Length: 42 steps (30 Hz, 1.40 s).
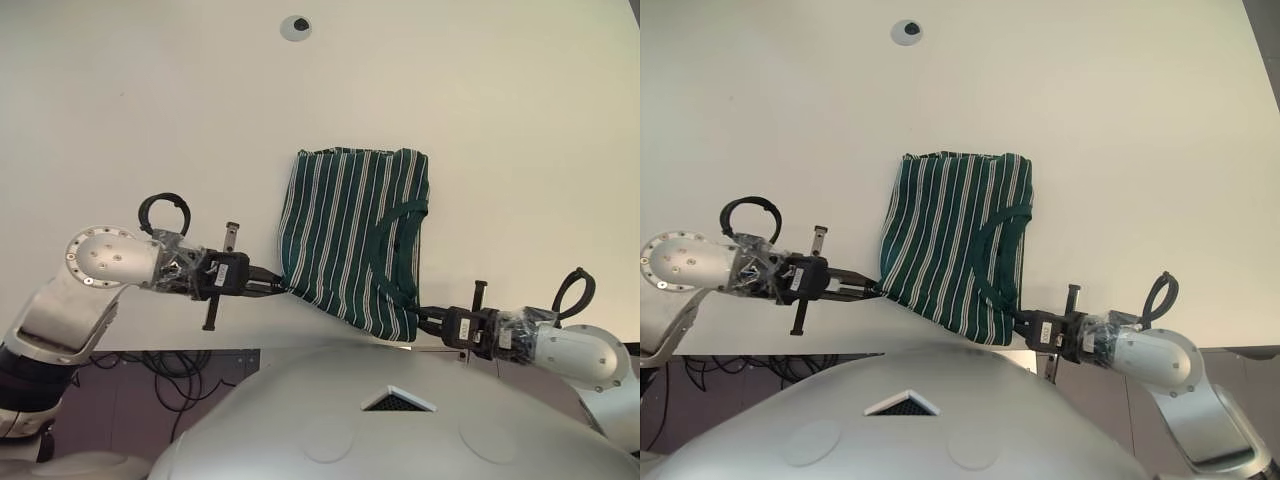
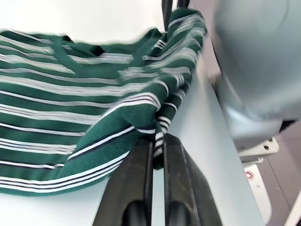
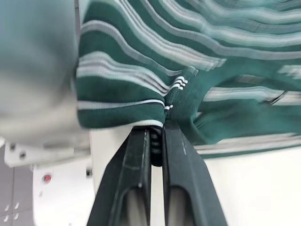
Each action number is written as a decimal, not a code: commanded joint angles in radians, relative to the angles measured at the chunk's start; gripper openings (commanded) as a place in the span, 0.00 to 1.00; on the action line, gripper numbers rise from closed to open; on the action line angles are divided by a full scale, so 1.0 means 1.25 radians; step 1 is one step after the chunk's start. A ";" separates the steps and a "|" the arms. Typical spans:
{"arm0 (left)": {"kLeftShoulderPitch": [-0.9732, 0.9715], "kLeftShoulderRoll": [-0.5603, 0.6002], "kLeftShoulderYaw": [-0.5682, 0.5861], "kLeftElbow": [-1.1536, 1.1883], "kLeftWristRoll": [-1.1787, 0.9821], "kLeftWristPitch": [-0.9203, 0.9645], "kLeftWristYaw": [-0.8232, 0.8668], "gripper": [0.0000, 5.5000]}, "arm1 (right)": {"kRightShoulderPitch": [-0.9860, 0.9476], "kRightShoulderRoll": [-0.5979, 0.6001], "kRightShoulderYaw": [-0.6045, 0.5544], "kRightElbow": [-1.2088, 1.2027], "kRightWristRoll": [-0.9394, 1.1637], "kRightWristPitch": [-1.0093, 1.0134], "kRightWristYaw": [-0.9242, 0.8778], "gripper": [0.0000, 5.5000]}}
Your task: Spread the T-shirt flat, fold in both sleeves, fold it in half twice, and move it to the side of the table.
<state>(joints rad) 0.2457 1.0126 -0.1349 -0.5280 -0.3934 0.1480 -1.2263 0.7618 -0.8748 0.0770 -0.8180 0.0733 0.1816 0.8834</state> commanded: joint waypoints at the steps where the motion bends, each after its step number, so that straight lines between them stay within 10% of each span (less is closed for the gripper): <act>1: -0.069 -0.033 0.053 -0.015 -0.039 0.063 0.069 0.01 | -0.102 0.038 -0.040 -0.044 0.096 0.077 -0.030 0.02; 23: -0.538 -0.504 -0.056 0.479 0.087 0.322 0.451 0.01 | -0.649 0.293 -0.051 0.349 0.331 0.588 -0.255 0.10; 28: -0.600 -0.563 -0.037 0.681 0.180 0.190 0.558 0.19 | -0.673 0.360 -0.125 0.426 0.382 0.642 -0.312 0.28; 42: -0.630 -0.576 0.008 0.885 0.271 -0.228 0.556 0.19 | -0.622 0.433 -0.289 0.488 0.347 0.533 -0.468 0.28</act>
<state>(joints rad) -0.5855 0.2527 -0.0953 0.6033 -0.0880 -0.1402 -0.4779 -0.0242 -0.3573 -0.2528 -0.1892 0.5467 0.9373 0.3384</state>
